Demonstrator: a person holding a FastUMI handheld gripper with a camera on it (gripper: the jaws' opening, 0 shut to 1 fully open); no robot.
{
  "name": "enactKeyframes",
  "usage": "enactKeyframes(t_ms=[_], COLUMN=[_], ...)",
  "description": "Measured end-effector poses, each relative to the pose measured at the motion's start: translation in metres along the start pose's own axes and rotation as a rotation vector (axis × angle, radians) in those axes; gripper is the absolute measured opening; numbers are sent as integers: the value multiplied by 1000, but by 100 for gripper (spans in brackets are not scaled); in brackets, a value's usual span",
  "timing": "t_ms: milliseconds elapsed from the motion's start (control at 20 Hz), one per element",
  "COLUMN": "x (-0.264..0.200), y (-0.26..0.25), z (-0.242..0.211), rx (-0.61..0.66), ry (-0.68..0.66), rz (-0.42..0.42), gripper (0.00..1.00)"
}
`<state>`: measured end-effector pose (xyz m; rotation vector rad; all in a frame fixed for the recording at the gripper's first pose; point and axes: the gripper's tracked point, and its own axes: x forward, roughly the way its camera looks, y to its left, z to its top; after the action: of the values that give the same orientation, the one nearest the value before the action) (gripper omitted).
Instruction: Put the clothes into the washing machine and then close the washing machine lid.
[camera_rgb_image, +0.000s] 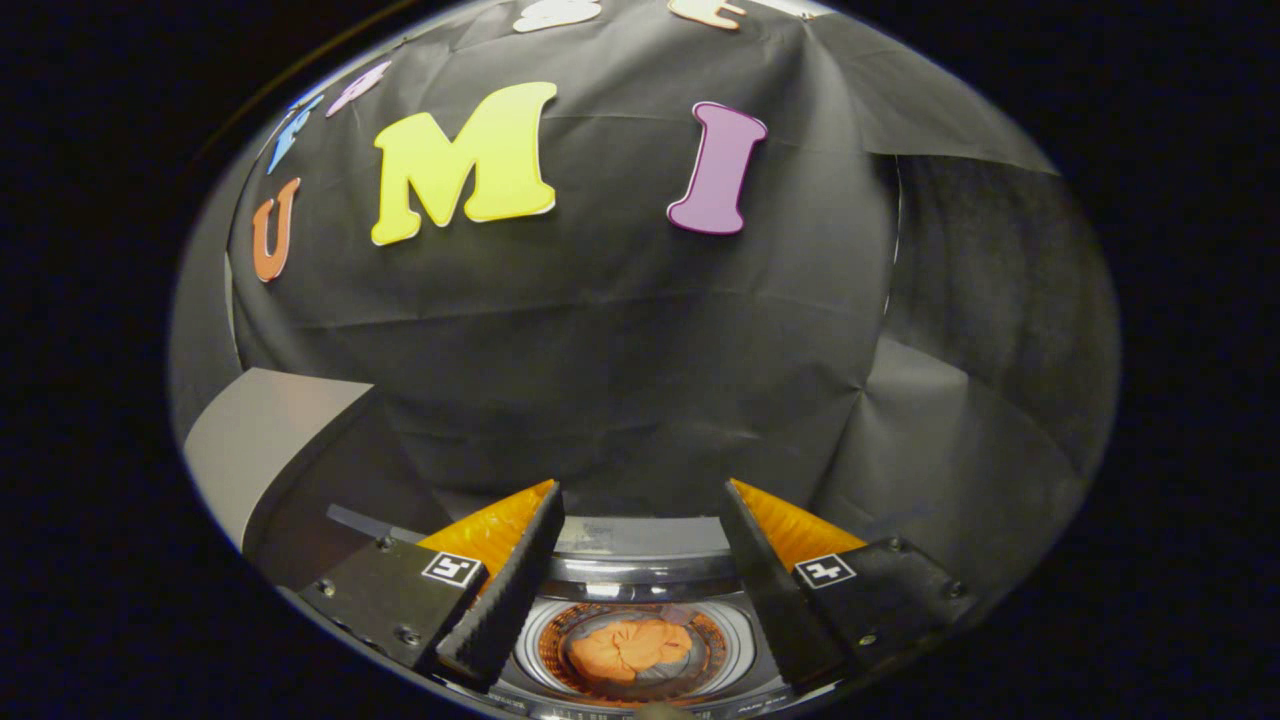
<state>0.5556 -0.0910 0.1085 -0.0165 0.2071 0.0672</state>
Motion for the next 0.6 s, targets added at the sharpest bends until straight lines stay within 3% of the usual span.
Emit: enactKeyframes(t_ms=[600], x=[-26], y=[-1], z=[-39], rx=[-6], ry=[19], rz=[10], gripper=[99])
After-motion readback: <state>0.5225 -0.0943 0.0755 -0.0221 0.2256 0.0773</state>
